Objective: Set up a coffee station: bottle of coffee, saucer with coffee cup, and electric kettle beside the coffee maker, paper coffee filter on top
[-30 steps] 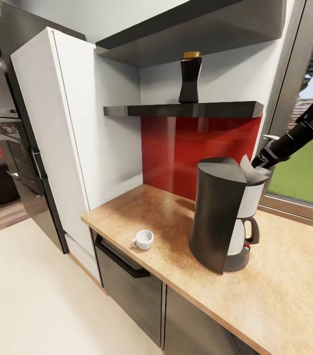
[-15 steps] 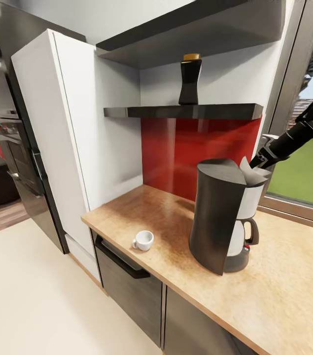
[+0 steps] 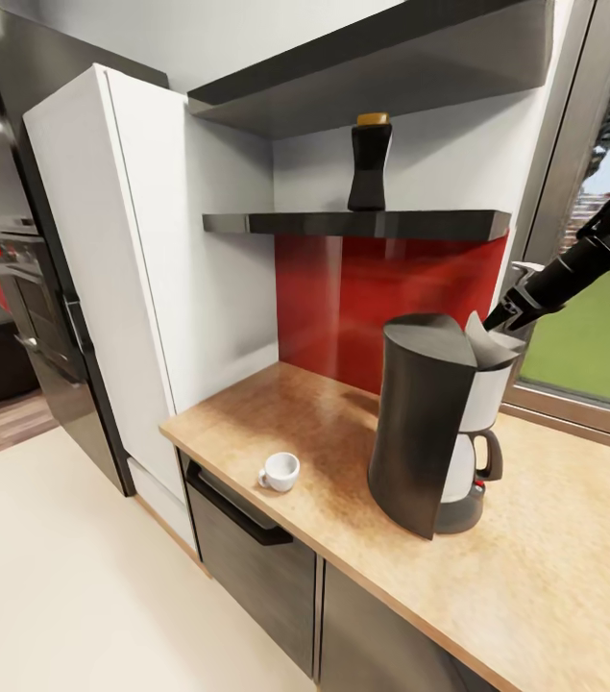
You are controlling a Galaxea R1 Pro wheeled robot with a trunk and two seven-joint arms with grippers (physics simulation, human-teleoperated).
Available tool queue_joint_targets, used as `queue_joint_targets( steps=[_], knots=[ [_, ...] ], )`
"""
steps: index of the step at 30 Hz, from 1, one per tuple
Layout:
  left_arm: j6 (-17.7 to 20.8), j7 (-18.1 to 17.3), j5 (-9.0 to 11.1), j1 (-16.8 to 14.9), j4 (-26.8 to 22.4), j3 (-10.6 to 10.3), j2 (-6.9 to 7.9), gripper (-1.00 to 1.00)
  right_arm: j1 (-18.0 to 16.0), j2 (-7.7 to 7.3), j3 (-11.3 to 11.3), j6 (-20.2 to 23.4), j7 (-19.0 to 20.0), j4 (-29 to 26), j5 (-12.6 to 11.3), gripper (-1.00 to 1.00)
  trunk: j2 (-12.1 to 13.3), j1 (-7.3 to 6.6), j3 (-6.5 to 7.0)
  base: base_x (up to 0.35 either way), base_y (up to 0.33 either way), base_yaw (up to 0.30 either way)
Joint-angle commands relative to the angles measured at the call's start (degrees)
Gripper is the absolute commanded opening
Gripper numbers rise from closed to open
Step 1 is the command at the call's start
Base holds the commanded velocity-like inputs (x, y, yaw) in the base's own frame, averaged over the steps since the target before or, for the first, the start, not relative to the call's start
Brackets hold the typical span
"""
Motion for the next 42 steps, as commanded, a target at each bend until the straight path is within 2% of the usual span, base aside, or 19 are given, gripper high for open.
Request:
queue_joint_targets(
  steps=[1,16,22,28,42],
  knots=[
    [-0.07,-0.02,0.0,0.01,-0.08,0.1,-0.01,1.0,-0.02,-0.05,-0.24,0.59,0.41,-0.15,0.61,1.0,0.37,-0.22,0.12,0.0,0.0,0.0],
    [-0.07,-0.02,0.0,0.01,-0.08,0.1,-0.04,1.0,0.01,-0.1,-0.23,0.45,0.41,-0.15,0.61,1.0,6.39,-3.51,2.81,0.0,0.0,0.0],
    [-0.07,-0.03,0.02,0.01,-0.08,0.1,-0.07,1.0,-0.01,-1.36,-0.23,0.38,0.41,-0.15,0.61,1.0,6.39,-3.51,2.81,0.0,0.0,0.0],
    [-0.07,-0.06,0.02,0.01,-0.08,0.1,-0.05,1.0,-0.17,-2.0,-0.23,0.37,0.41,-0.15,0.61,1.0,6.39,-3.51,2.81,0.0,0.0,0.0],
    [-0.15,-0.03,0.02,0.01,-0.08,0.16,-0.02,1.0,-0.28,-2.42,-0.23,0.37,0.41,-0.15,0.61,1.0,6.39,-3.51,2.81,-0.046,0.0,0.0]
  ],
)
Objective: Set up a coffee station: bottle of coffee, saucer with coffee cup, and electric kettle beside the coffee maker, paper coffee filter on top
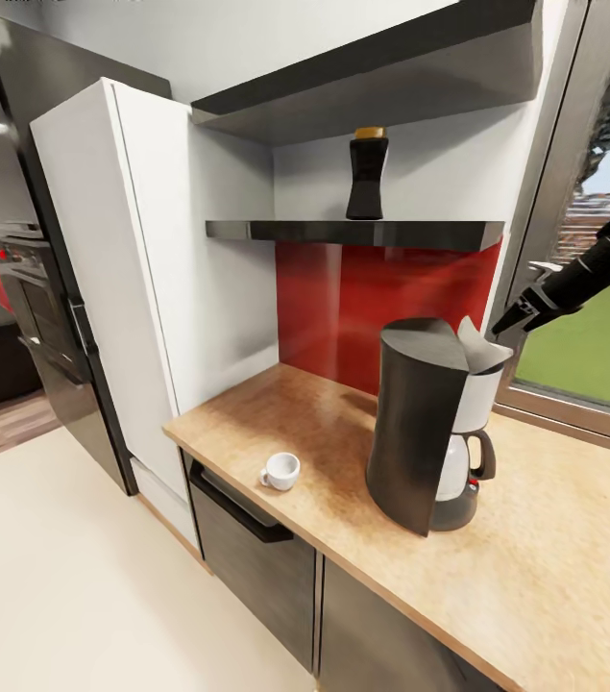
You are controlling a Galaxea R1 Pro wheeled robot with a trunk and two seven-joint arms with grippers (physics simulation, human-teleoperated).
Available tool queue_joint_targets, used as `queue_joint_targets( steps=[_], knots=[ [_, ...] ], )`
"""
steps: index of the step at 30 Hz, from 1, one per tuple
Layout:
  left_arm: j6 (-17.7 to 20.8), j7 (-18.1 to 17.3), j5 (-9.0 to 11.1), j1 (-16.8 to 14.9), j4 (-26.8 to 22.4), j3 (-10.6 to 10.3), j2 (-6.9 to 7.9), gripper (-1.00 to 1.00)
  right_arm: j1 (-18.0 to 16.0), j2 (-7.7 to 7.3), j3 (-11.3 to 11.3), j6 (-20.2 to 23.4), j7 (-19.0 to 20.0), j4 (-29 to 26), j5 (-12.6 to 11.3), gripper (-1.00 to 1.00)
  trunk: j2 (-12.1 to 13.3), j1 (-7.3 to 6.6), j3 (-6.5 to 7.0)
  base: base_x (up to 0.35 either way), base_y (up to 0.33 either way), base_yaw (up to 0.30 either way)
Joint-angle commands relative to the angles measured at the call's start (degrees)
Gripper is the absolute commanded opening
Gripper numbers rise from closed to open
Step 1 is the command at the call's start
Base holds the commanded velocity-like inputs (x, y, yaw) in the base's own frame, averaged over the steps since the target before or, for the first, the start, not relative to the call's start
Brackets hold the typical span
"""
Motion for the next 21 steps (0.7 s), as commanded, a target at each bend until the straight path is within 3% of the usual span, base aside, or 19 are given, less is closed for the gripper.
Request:
queue_joint_targets(
  steps=[1,6,14,21],
  knots=[
    [-0.08,-0.02,0.0,0.01,-0.08,0.09,-0.01,1.0,-0.02,-0.03,-0.25,0.6,0.41,-0.15,0.61,1.0,-0.06,-0.01,-0.08,-0.201,0.0,0.0],
    [-0.05,-0.02,0.02,0.01,-0.08,0.05,-0.02,1.0,-0.02,0.02,-0.25,0.6,0.48,-0.15,0.61,1.0,-0.06,-0.01,-0.08,-0.123,0.0,0.0],
    [-0.08,0.0,0.01,0.01,-0.08,0.04,-0.03,1.0,-0.02,0.01,-0.25,0.6,0.49,-0.15,0.61,1.0,-0.06,-0.01,-0.08,-0.271,0.0,0.0],
    [-0.07,0.0,0.0,0.01,-0.08,0.04,-0.05,1.0,-0.02,0.03,-0.25,0.6,0.51,-0.15,0.61,1.0,-0.06,-0.01,-0.08,-0.103,0.0,0.0]
  ],
)
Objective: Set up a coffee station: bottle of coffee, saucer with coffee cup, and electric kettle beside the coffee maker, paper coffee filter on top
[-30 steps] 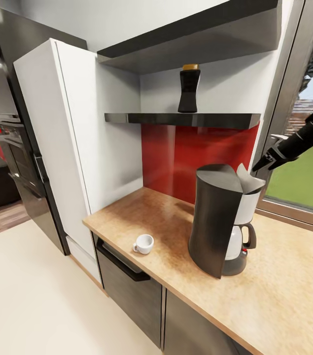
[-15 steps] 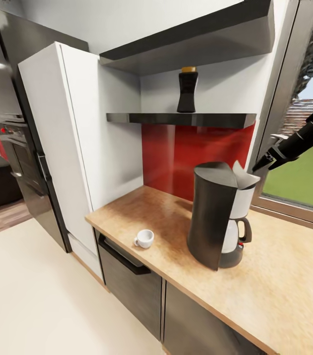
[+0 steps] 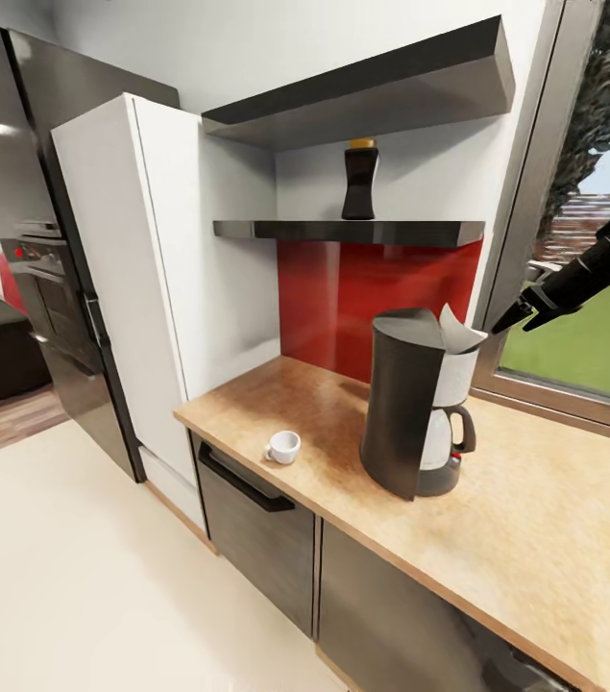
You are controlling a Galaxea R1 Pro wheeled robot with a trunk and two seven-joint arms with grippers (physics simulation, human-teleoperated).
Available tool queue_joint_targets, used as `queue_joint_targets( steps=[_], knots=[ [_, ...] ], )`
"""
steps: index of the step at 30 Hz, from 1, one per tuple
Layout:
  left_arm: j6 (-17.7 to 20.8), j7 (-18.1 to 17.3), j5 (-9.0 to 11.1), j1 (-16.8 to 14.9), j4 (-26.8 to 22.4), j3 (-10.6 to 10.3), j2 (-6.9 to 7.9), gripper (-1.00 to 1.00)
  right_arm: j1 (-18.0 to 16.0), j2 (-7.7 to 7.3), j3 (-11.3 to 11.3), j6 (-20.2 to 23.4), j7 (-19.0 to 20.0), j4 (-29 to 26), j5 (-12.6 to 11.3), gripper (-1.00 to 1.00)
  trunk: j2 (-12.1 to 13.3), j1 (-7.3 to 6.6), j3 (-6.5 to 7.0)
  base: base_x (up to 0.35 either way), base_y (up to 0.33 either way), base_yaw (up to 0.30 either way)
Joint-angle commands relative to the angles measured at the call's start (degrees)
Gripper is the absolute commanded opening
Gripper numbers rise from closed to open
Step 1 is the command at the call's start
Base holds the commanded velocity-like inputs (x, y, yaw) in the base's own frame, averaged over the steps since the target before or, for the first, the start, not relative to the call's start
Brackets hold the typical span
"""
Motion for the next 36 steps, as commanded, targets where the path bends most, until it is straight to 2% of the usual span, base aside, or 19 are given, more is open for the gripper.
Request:
queue_joint_targets(
  steps=[1,5,8,11,12,13,15,16,17,18,20,25,29,31,32,33,36],
  knots=[
    [-0.08,-0.02,0.02,0.01,-0.08,0.1,-0.01,1.0,-0.02,-0.04,-0.25,0.58,0.42,-0.15,0.61,1.0,-0.06,-0.01,-0.08,-0.166,0.0,0.0],
    [-0.04,-0.03,0.02,0.01,-0.08,0.1,0.01,1.0,-0.02,-0.04,-0.28,0.5,0.59,-0.36,0.5,1.0,-0.06,-0.01,-0.08,-0.095,0.0,0.0],
    [-0.02,-0.04,0.03,0.01,-0.08,0.1,0.01,1.0,-0.02,-0.08,-0.32,0.45,0.79,-2.56,0.09,1.0,-0.06,-0.01,-0.08,-0.022,0.0,0.0],
    [-0.01,-0.03,0.04,0.01,-0.08,0.1,0.02,1.0,-0.02,-0.21,-0.34,0.45,0.96,-5.66,-2.61,1.0,-0.06,-0.01,-0.08,-0.008,0.0,0.0],
    [-0.01,-0.03,0.04,0.01,-0.08,0.1,0.02,1.0,-0.02,-0.3,-0.34,0.46,0.99,-6.38,-3.81,1.0,-0.06,-0.01,-0.08,-0.005,0.0,0.0],
    [-0.01,-0.02,0.04,0.01,-0.08,0.1,0.03,1.0,-0.02,-0.49,-0.34,0.51,1.03,-7.71,-6.85,1.0,-0.06,-0.01,-0.08,-0.003,0.0,0.0],
    [-0.01,-0.02,0.04,0.01,-0.08,0.06,0.03,1.0,-0.02,-0.64,-0.31,0.54,1.05,-8.75,-10.48,1.0,-0.06,-0.01,-0.08,-0.002,0.0,0.0],
    [-0.01,-0.02,0.04,0.01,-0.11,0.05,0.03,1.0,0.02,-0.78,-0.2,0.57,1.04,-9.79,-15.93,1.0,-0.06,-0.01,-0.08,-0.001,0.0,0.0],
    [-0.01,-0.02,0.04,0.01,-0.12,0.04,0.03,1.0,0.03,-0.81,-0.16,0.58,1.02,-10.02,-17.43,1.0,-0.06,-0.01,-0.08,0.0,0.0,0.0],
    [-0.01,-0.02,0.04,0.01,-0.17,0.03,0.03,1.0,0.06,-0.8,-0.05,0.59,0.95,-10.46,-19.95,1.0,-0.06,-0.01,-0.08,0.0,0.0,0.0],
    [-0.01,-0.02,0.04,0.01,-0.21,0.02,0.03,1.0,0.22,-0.73,0.07,0.69,0.8,-11.69,-22.33,1.0,-0.06,-0.01,-0.08,0.0,0.0,0.0],
    [-0.01,-0.03,0.04,0.01,-0.25,0.01,0.0,1.0,1.08,-0.41,0.16,1.16,0.55,-16.07,-24.49,1.0,-0.06,-0.01,-0.08,0.0,0.0,0.0],
    [-0.01,-0.05,0.04,0.01,-0.25,0.03,0.01,1.0,1.94,0.61,0.18,3.57,0.33,-20.04,-28.03,1.0,-0.06,-0.01,-0.08,0.0,0.0,0.0],
    [-0.05,-0.04,0.04,0.01,-0.27,0.07,0.02,1.0,3.05,2.71,0.19,5.31,-0.86,-23.01,-31.19,1.0,-0.06,-0.01,-0.08,0.0,0.0,0.0],
    [-0.06,-0.05,0.04,0.01,-0.27,0.09,0.02,1.0,3.28,3.34,0.19,5.56,-1.49,-23.5,-31.72,1.0,-0.06,-0.01,-0.08,0.0,0.0,0.0],
    [-0.07,-0.04,0.04,0.01,-0.27,0.12,0.03,1.0,3.63,4.93,0.17,5.93,-2.87,-24.2,-32.51,1.0,-0.06,-0.01,-0.08,0.0,0.0,0.0],
    [-0.08,-0.06,0.01,0.01,-0.22,0.15,0.03,1.0,4.02,7.93,0.09,6.25,-4.66,-24.76,-33.19,1.0,-0.06,-0.01,-0.08,0.0,0.0,0.0]
  ],
)
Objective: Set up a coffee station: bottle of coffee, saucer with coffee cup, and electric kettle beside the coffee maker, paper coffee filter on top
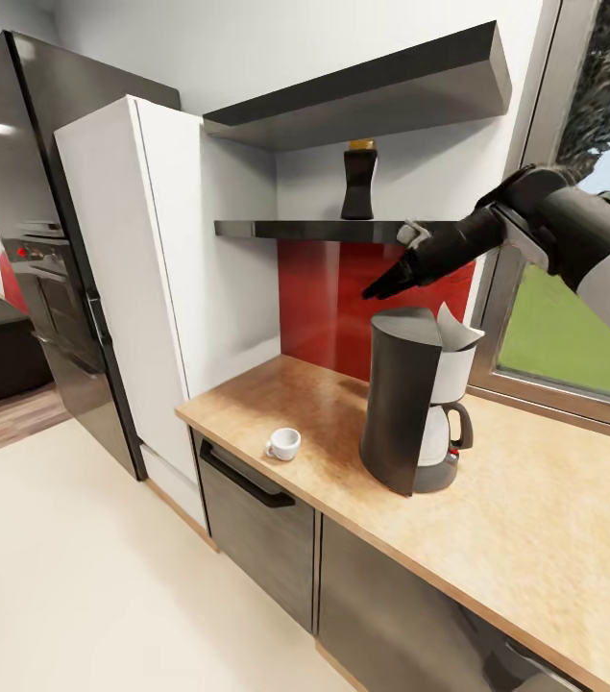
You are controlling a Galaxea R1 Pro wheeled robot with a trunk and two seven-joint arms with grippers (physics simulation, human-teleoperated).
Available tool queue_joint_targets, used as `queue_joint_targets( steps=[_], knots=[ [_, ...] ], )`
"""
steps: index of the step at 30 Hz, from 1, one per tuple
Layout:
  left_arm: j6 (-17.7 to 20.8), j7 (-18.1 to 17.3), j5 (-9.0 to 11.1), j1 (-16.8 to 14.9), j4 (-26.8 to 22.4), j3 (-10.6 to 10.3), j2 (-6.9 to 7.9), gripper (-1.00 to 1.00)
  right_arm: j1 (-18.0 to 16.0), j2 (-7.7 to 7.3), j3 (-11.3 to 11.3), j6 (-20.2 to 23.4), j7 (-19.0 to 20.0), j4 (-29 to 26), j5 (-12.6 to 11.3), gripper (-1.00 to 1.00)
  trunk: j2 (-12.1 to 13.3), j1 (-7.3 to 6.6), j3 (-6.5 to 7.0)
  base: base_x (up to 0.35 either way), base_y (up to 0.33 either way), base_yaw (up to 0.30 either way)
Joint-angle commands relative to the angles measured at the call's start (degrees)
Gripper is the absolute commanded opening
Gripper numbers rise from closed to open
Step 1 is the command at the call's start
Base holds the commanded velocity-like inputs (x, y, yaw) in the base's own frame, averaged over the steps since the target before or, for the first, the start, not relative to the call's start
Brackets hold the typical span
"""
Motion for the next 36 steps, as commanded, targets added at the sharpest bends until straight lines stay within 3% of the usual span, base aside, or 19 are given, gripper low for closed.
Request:
queue_joint_targets(
  steps=[1,2,5,10,11,13,14,18,27,31,36],
  knots=[
    [-0.07,-0.02,0.02,0.02,-0.07,0.11,-0.02,1.0,0.35,1.67,0.28,0.59,-0.63,-0.18,-0.48,1.0,-0.07,0.01,-0.08,0.0,0.0,0.0],
    [-0.08,-0.02,0.0,0.02,-0.06,0.12,-0.02,1.0,0.8,3.17,0.23,0.67,-1.18,-0.26,-0.66,1.0,-0.07,0.01,-0.08,0.0,0.0,0.0],
    [-0.08,-0.05,0.0,0.02,-0.05,0.1,-0.02,1.0,1.39,5.73,0.18,0.75,-2.82,-0.25,-0.84,1.0,-0.07,0.01,-0.08,0.0,0.0,0.0],
    [-0.08,-0.06,0.0,0.02,-0.04,0.06,-0.02,1.0,2.08,9.27,0.16,0.79,-6.68,0.07,-1.27,1.0,-0.07,0.01,-0.08,0.0,0.0,0.0],
    [-0.08,-0.06,-0.01,0.02,-0.04,0.06,-0.02,1.0,2.44,10.89,0.15,0.79,-8.56,0.5,-1.81,1.0,-0.07,0.01,-0.08,0.0,0.0,0.0],
    [-0.08,-0.07,0.01,0.02,-0.04,0.05,-0.02,1.0,2.67,12.41,0.15,0.8,-10.58,1.14,-2.65,1.0,-0.07,0.01,-0.08,0.0,0.0,0.0],
    [-0.08,-0.07,0.03,0.02,-0.04,0.05,-0.02,1.0,2.83,13.88,0.15,0.8,-12.64,1.91,-3.76,1.0,-0.07,0.01,-0.08,0.0,0.0,0.0],
    [-0.08,-0.07,0.05,0.02,-0.08,0.05,-0.02,1.0,4.19,17.09,0.15,0.75,-18.27,3.91,-6.52,1.0,-0.07,0.01,-0.08,0.0,0.0,0.0],
    [-0.08,-0.07,0.05,0.02,-0.17,0.11,0.03,1.0,10.64,21.91,0.14,0.68,-28.79,4.96,-8.2,1.0,-0.07,0.01,-0.08,0.0,0.0,0.0],
    [-0.08,-0.07,0.05,0.02,-0.21,0.13,0.07,1.0,15.41,24.43,0.2,0.29,-34.98,4.93,-8.64,1.0,-0.07,0.01,-0.08,0.0,0.0,0.0],
    [-0.08,-0.07,0.05,0.02,-0.22,0.13,0.07,1.0,18.42,25.49,0.23,-0.16,-40.72,4.89,-10.68,1.0,-0.07,0.01,-0.08,0.0,0.0,0.0]
  ],
)
